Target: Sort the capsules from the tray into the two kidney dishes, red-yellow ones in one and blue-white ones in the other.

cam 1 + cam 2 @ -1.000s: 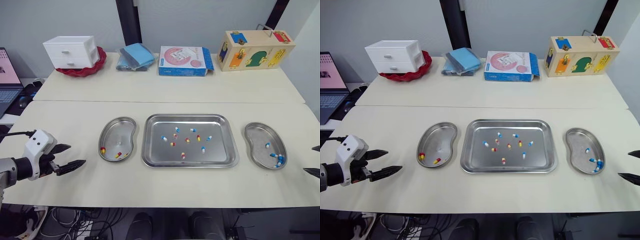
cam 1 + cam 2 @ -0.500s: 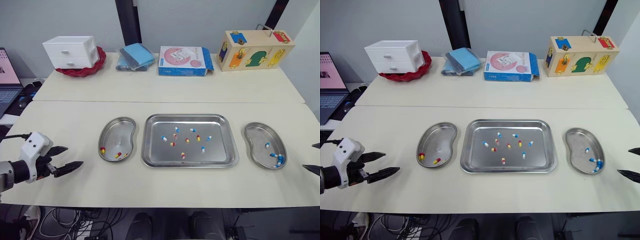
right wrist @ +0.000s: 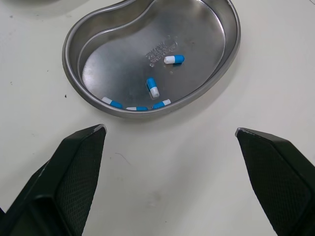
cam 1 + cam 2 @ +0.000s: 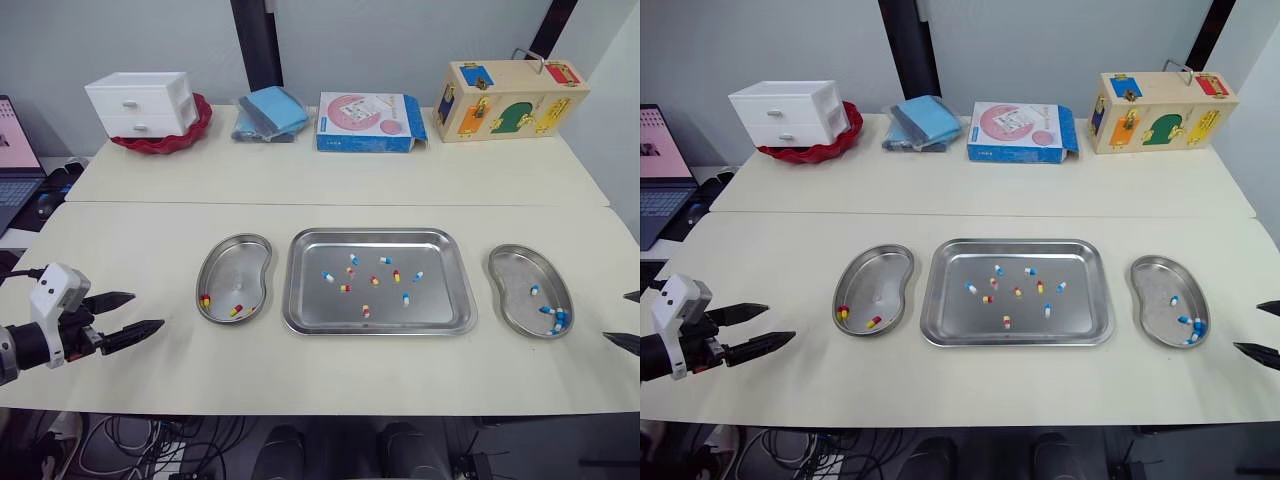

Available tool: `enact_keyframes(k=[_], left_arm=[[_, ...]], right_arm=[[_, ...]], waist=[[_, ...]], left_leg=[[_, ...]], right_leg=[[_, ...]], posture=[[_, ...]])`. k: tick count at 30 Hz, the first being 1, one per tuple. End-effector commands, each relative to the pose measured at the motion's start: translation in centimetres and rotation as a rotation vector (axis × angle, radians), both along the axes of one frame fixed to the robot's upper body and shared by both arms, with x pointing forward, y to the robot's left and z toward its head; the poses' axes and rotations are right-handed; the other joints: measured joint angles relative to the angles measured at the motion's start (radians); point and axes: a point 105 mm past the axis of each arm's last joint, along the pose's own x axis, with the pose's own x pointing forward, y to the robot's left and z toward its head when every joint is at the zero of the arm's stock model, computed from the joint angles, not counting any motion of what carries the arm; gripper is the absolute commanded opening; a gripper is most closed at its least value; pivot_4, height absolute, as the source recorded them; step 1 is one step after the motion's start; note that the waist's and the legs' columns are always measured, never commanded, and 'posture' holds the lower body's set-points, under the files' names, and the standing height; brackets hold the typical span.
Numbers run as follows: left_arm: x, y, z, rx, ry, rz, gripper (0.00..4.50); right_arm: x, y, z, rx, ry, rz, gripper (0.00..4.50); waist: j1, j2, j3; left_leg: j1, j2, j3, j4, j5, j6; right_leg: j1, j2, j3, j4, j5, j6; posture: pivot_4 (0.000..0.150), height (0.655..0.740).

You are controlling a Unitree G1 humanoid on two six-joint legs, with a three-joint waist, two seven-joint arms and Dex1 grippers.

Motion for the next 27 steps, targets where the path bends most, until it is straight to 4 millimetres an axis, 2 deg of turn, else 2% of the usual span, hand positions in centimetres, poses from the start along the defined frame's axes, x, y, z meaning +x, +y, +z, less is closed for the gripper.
enact_keyframes(k=[1, 15, 27], left_arm=[[-0.3, 0.0, 0.8, -0.002, -0.021, -0.001, 4.50], [-1.6, -0.3, 0.3, -0.020, 0.007, -0.008, 4.50], [-2.6, -1.5, 0.5, -0.060, -0.061, -0.057, 4.50]], right_arm=[[0.3, 0.0, 1.2, -0.007, -0.054, 0.003, 4.46], [0.5, -0.2, 1.2, -0.027, -0.066, 0.004, 4.46], [0.3, -0.4, 0.8, -0.049, -0.076, 0.003, 4.46]], waist=[[0.000, 0.000, 0.000], [0.000, 0.000, 0.000], [0.000, 0.000, 0.000]], left_leg=[[0.000, 0.000, 0.000, 0.000, 0.000, 0.000], [0.000, 0.000, 0.000, 0.000, 0.000, 0.000], [0.000, 0.000, 0.000, 0.000, 0.000, 0.000]], right_leg=[[0.000, 0.000, 0.000, 0.000, 0.000, 0.000], [0.000, 0.000, 0.000, 0.000, 0.000, 0.000], [0.000, 0.000, 0.000, 0.000, 0.000, 0.000]], posture=[[0.150, 0.7400], [0.150, 0.7400], [0.150, 0.7400]])
